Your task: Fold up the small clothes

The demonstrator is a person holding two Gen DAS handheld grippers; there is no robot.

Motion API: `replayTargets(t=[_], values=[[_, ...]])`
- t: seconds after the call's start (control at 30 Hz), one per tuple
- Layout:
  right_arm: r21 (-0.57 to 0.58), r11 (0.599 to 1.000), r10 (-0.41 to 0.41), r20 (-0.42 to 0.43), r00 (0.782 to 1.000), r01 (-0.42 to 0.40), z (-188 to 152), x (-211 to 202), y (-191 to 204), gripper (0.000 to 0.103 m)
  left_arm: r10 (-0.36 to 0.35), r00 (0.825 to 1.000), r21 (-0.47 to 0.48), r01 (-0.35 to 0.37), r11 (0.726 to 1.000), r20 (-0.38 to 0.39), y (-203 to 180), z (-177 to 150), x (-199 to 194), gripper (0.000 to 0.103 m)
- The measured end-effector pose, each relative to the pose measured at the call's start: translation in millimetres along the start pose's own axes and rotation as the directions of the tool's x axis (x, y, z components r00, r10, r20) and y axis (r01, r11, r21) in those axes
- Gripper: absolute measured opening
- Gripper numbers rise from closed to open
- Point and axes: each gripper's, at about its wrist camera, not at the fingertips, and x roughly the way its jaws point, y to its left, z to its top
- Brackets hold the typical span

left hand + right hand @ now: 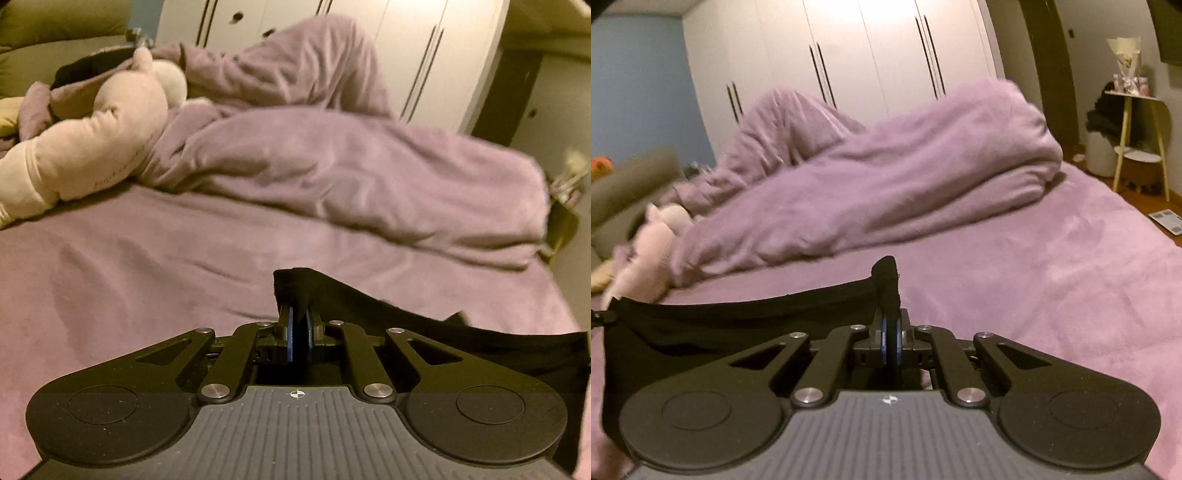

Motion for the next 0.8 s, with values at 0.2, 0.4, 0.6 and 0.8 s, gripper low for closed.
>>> replayTargets(t=[0.2, 0.4, 0.6, 0.8], values=[[-0.065, 0.995, -0.072, -0.053, 0.996, 0.069, -5.5, 46.6, 8.9, 0.004, 0.054, 0.999, 0.06, -0.054, 0.997, -0.001, -12.0, -1.8, 26.4, 0.009], [-0.119, 0.981, -0.152, 0.02, 0.988, 0.153, 9.2, 65.0, 20.1, 0.004, 0.151, 0.985, 0.044, -0.155, 0.987, 0.079, -18.2, 12.1, 41.3, 0.01], [-0.12, 0.969, -0.215, 0.023, 0.976, 0.216, 6.5, 85.0, 29.4, 0.012, 0.226, 0.974, -0.004, -0.226, 0.974, 0.023, -24.8, -7.1, 57.3, 0.025], [0.151, 0.973, 0.18, -0.006, 0.984, -0.177, -19.6, 68.7, 63.4, 0.024, -0.018, 1.0, 0.014, 0.018, 1.0, 0.011, -68.3, -43.3, 46.0, 0.057]])
